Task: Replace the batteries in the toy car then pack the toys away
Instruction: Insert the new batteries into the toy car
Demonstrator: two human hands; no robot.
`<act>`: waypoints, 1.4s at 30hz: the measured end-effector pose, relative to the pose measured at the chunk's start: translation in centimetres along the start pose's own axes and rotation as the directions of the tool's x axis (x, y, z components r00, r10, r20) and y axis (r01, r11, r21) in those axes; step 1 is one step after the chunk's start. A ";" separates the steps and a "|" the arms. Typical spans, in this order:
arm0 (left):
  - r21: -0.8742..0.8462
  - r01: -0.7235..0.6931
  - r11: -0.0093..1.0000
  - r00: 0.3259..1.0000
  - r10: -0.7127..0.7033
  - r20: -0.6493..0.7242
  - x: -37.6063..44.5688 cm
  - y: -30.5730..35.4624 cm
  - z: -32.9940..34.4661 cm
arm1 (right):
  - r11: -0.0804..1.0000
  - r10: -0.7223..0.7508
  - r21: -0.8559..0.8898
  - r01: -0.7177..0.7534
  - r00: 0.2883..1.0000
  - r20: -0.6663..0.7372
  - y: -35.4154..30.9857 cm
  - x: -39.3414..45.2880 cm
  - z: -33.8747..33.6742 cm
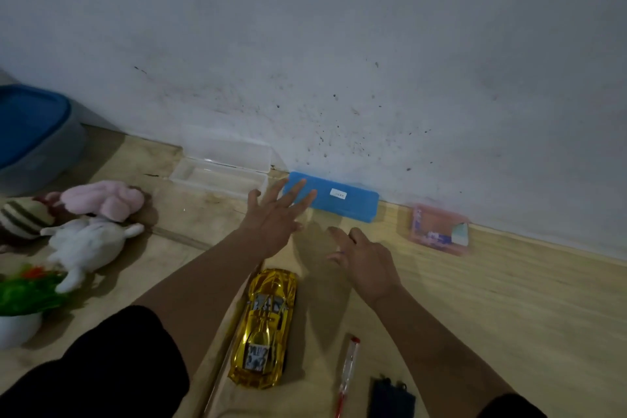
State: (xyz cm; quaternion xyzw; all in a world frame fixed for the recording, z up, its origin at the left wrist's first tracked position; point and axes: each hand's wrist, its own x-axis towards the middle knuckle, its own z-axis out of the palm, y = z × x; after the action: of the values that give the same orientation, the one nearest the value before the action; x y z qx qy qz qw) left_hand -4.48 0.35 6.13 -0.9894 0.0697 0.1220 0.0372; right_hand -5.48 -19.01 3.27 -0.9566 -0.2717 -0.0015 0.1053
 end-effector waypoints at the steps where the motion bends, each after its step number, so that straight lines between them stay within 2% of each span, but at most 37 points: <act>1: -0.023 0.001 1.000 1.000 -0.001 0.012 -1.1 -0.3 -0.4 | 1.000 -0.009 0.002 0.009 1.000 -0.013 -0.8 -0.8 -0.4; 5: -0.135 0.014 0.991 0.996 -0.003 0.084 -6.2 -1.4 -1.0 | 0.977 0.070 0.193 -0.088 0.993 0.099 -4.8 -4.3 -1.2; 9: -0.283 0.024 0.959 0.979 0.035 0.201 -11.4 -1.4 0.2 | 0.926 0.179 0.296 -0.233 0.964 0.198 -8.6 -7.4 -0.8; 14: -0.326 0.001 0.945 0.959 0.091 0.269 -15.3 -0.3 3.2 | 0.825 0.335 0.396 -0.404 0.913 0.234 -10.8 -9.6 0.5; 18: -0.336 0.005 0.942 0.956 0.094 0.278 -16.1 0.9 4.3 | 0.825 0.332 0.382 -0.416 0.905 0.267 -11.3 -10.0 0.7; 24: -0.358 0.099 0.928 0.966 -0.004 0.258 -15.8 2.5 4.1 | 0.792 0.353 0.432 -0.432 0.901 0.253 -11.2 -10.0 2.6; 28: -0.450 0.137 0.883 0.971 -0.031 0.237 -15.9 2.4 3.8 | 0.740 0.338 0.510 -0.438 0.898 0.282 -11.5 -10.2 2.2; 30: -0.574 0.160 0.803 0.971 -0.022 0.240 -15.7 1.6 3.8 | 0.675 0.335 0.583 -0.452 0.892 0.303 -11.7 -9.9 0.9; 32: -0.725 0.180 0.665 0.975 -0.020 0.223 -15.5 0.4 3.4 | 0.606 0.335 0.661 -0.442 0.896 0.291 -11.6 -9.5 -0.6; 36: -0.942 0.183 0.281 0.981 0.014 0.195 -15.9 -1.7 1.3 | 0.616 0.339 0.675 -0.407 0.910 0.239 -11.6 -8.9 -3.4; 39: -0.987 0.138 0.079 0.986 0.081 0.145 -16.1 -2.1 -0.2 | 0.626 0.286 0.685 -0.373 0.927 0.243 -12.2 -8.0 -5.0; 42: -0.958 0.187 -0.218 0.981 0.091 0.171 -15.8 -1.8 -1.7 | 0.628 0.220 0.712 -0.314 0.949 0.224 -13.4 -6.8 -6.6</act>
State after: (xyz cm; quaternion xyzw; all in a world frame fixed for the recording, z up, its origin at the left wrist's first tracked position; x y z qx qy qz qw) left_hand -19.04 4.07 11.76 -0.6330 -0.0938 0.2167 -0.7373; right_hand -17.88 -12.71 12.02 -0.8590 -0.1095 0.1794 0.4669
